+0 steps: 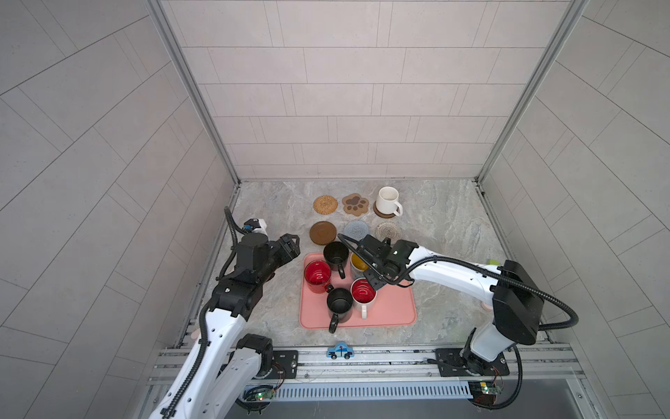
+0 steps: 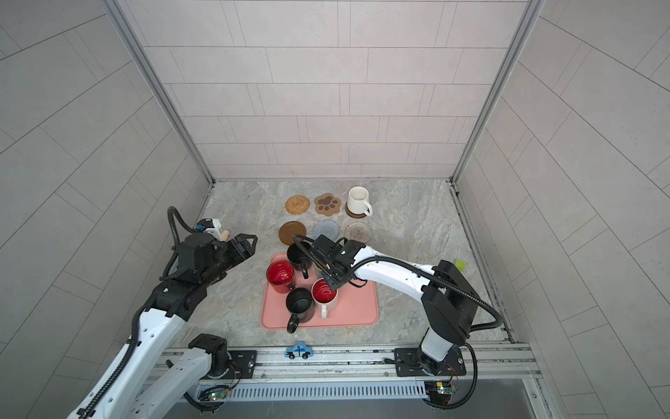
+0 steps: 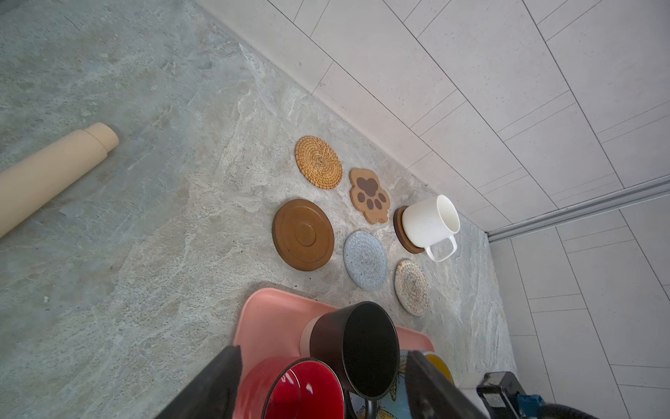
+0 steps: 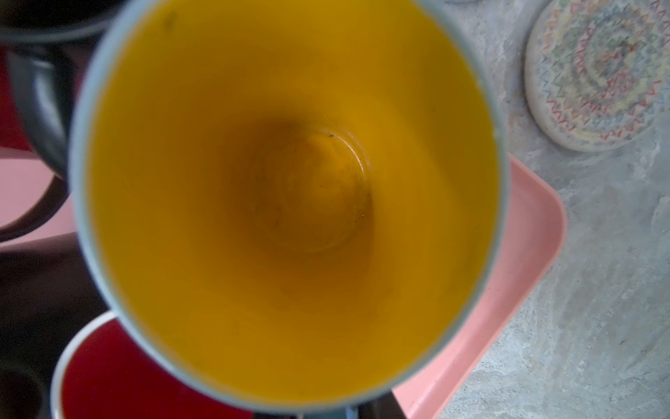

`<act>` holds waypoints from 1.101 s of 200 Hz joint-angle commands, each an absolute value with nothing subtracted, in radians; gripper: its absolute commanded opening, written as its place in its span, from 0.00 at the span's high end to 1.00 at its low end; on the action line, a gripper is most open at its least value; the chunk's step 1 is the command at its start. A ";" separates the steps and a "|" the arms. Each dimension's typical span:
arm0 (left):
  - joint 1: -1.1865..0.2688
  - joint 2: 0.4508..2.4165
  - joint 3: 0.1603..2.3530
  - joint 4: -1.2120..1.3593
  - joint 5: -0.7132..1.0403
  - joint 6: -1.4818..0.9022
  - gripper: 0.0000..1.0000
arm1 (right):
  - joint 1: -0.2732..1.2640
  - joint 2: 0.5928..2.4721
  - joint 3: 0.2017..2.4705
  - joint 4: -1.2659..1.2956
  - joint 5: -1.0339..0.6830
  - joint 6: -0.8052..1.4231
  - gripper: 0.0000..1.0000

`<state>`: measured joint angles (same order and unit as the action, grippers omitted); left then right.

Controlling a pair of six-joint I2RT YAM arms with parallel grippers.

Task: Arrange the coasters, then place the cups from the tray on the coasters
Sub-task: 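Lower the right gripper onto the yellow butterfly mug rim and close it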

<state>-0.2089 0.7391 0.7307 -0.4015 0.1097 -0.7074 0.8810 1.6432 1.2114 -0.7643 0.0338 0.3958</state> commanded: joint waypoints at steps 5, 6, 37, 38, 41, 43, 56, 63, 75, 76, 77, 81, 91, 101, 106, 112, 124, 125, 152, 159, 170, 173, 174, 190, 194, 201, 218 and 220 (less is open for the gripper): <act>-0.205 0.726 0.729 -0.403 0.097 -0.718 0.22 | 0.875 1.674 1.237 -0.760 0.034 0.378 0.71; -0.204 0.727 0.730 -0.402 0.097 -0.718 0.22 | 0.874 1.674 1.237 -0.761 0.034 0.378 0.71; -0.204 0.718 0.730 -0.407 0.092 -0.719 0.22 | 0.874 1.695 1.252 -0.755 0.021 0.367 0.74; -0.204 0.719 0.730 -0.408 0.092 -0.719 0.22 | 0.874 1.695 1.252 -0.756 0.021 0.367 0.74; -0.203 0.717 0.729 -0.408 0.091 -0.719 0.22 | 0.874 1.697 1.253 -0.756 0.021 0.366 0.75; -0.204 0.717 0.729 -0.409 0.091 -0.718 0.22 | 0.874 1.697 1.254 -0.756 0.021 0.367 0.76; -0.204 0.715 0.727 -0.413 0.088 -0.719 0.22 | 0.874 1.700 1.255 -0.755 0.027 0.364 0.78; -0.204 0.713 0.728 -0.415 0.086 -0.719 0.22 | 0.873 1.699 1.254 -0.754 0.030 0.364 0.79; -0.204 0.709 0.728 -0.419 0.082 -0.719 0.22 | 0.871 1.698 1.255 -0.754 0.030 0.362 0.81; -0.204 0.709 0.727 -0.419 0.082 -0.719 0.22 | 0.871 1.697 1.255 -0.754 0.031 0.361 0.81; -0.204 0.709 0.728 -0.419 0.083 -0.720 0.22 | 0.871 1.698 1.255 -0.753 0.032 0.361 0.81; -0.204 0.709 0.727 -0.419 0.083 -0.720 0.22 | 0.870 1.695 1.255 -0.753 0.032 0.361 0.82; -0.204 0.708 0.728 -0.419 0.082 -0.719 0.22 | 0.869 1.694 1.256 -0.753 0.033 0.358 0.83; -0.204 0.710 0.727 -0.418 0.081 -0.719 0.22 | 0.868 1.694 1.258 -0.756 0.032 0.357 0.84; -0.204 0.710 0.730 -0.419 0.080 -0.719 0.22 | 0.868 1.690 1.259 -0.758 0.034 0.356 0.84; -0.204 0.710 0.728 -0.420 0.079 -0.719 0.22 | 0.867 1.689 1.258 -0.758 0.035 0.354 0.85; -0.204 0.712 0.728 -0.418 0.077 -0.719 0.22 | 0.865 1.685 1.259 -0.763 0.038 0.353 0.86; -0.204 0.713 0.728 -0.418 0.078 -0.719 0.22 | 0.865 1.685 1.260 -0.763 0.039 0.353 0.86; -0.204 0.721 0.730 -0.408 0.079 -0.719 0.22 | 0.860 1.669 1.261 -0.770 0.049 0.350 0.87; -0.204 0.722 0.730 -0.407 0.079 -0.719 0.22 | 0.857 1.665 1.261 -0.773 0.052 0.348 0.87; -0.204 0.726 0.731 -0.405 0.082 -0.718 0.22 | 0.853 1.659 1.261 -0.775 0.053 0.346 0.87; -0.205 0.727 0.731 -0.404 0.083 -0.719 0.22 | 0.851 1.657 1.261 -0.776 0.055 0.346 0.88; -0.205 0.727 0.731 -0.404 0.082 -0.719 0.22 | 0.851 1.657 1.261 -0.776 0.055 0.346 0.88; -0.204 0.731 0.734 -0.403 0.085 -0.719 0.22 | 0.845 1.648 1.260 -0.782 0.059 0.342 0.88; -0.204 0.732 0.735 -0.403 0.086 -0.719 0.22 | 0.845 1.645 1.261 -0.784 0.061 0.340 0.88; -0.203 0.733 0.734 -0.403 0.086 -0.719 0.22 | 0.843 1.640 1.261 -0.785 0.065 0.339 0.88; -0.204 0.734 0.734 -0.400 0.086 -0.719 0.22 | 0.840 1.630 1.261 -0.790 0.069 0.335 0.88; -0.204 0.733 0.734 -0.401 0.087 -0.720 0.22 | 0.839 1.629 1.261 -0.790 0.070 0.334 0.88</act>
